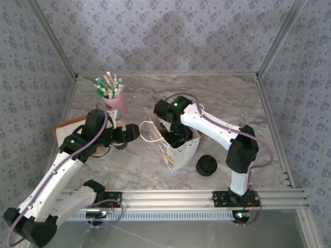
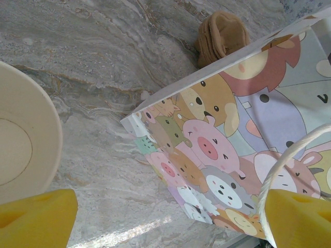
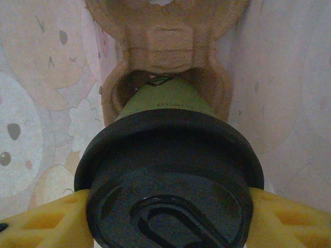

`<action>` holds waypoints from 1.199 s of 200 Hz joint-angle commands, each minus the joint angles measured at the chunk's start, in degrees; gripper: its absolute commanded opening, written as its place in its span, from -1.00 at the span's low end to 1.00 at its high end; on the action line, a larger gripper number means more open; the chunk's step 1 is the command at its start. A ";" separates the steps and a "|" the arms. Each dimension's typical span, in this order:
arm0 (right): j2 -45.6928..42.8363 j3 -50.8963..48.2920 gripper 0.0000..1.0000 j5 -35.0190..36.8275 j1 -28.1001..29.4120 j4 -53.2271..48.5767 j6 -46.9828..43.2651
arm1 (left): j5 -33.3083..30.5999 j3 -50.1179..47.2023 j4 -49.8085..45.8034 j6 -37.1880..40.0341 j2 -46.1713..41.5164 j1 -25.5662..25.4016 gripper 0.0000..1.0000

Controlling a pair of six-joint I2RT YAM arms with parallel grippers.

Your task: Pack the takeout coffee

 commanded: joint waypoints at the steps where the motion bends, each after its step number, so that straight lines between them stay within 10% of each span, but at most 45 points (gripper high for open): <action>1: 0.62 1.62 0.29 -0.57 -0.29 -2.15 -0.84 | -0.64 2.48 0.25 1.08 -0.05 -0.25 0.87; 240: 2.02 0.94 0.29 -2.15 -0.66 0.97 -1.56 | -0.64 3.18 -0.17 1.34 0.43 -0.25 0.87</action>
